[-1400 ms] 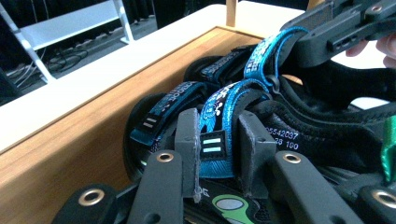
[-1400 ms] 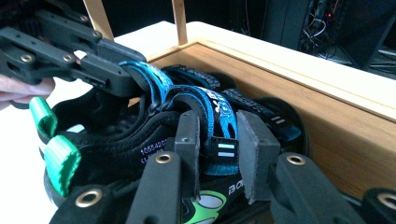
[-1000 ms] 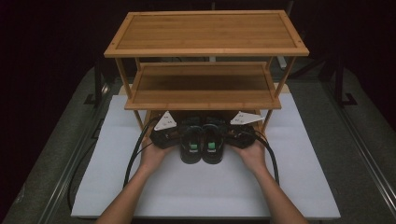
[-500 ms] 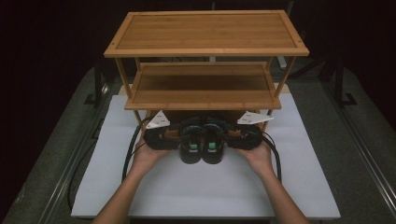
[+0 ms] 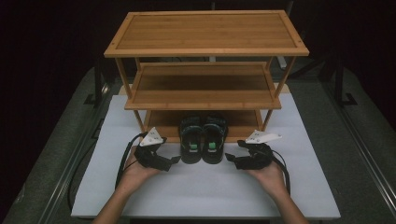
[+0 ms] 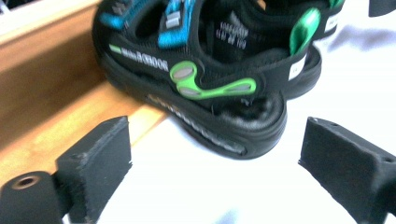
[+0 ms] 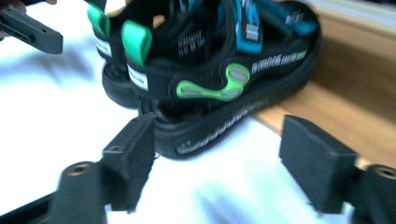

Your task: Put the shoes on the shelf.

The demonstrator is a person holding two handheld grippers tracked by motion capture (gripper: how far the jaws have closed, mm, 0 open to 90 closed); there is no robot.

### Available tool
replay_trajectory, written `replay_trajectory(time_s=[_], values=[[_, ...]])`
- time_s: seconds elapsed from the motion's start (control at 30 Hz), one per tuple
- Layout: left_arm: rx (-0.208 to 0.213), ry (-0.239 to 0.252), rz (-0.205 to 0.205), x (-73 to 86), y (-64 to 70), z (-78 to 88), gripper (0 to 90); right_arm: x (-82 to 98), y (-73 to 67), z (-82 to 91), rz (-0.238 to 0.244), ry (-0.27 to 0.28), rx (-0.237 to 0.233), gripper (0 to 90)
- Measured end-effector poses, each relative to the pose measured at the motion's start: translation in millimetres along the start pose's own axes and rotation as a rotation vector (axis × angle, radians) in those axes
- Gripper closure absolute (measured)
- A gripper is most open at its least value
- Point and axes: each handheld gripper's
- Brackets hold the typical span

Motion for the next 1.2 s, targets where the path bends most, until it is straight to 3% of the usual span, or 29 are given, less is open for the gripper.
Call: replay_trajectory(time_s=[0.07, 0.27, 0.43, 0.7, 0.77, 1.07, 1.2], values=[[0.015, -0.015, -0.009, 0.8, 4.7, -7.3, 0.0, 1.6, 1.8, -6.0, -0.008, -0.013, 0.013, 16.4], [0.009, -0.039, -0.059, 3.0, 13.4, -23.7, 0.4, 6.5, 4.0, -23.8, 0.026, -0.058, -0.016, 14.0], [-0.002, -0.03, -0.094, 2.7, 20.1, -32.4, 3.5, 8.3, 1.6, -38.3, 0.053, -0.106, 0.003, 13.3], [-0.013, -0.083, -0.134, 3.8, 27.5, -46.0, 3.8, 7.8, -4.5, -57.4, 0.08, -0.137, 0.012, 13.3], [-0.014, -0.082, -0.134, 3.5, 27.9, -46.6, 4.4, 6.9, -6.1, -61.7, 0.099, -0.146, 0.025, 13.5], [0.003, -0.086, -0.126, 2.3, 25.7, -48.5, 5.6, 5.3, -6.8, -64.6, 0.1, -0.142, 0.032, 12.8], [0.032, -0.084, -0.085, -1.3, 19.6, -50.7, 5.8, 2.7, -4.5, -62.8, 0.084, -0.118, 0.026, 15.4]])
Point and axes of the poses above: each handheld gripper's, and its own axes: z roughly backward along the jaws, x roughly out of its underside, y roughly to its right, and after that the axes turned 14 degrees about -x, right-handed
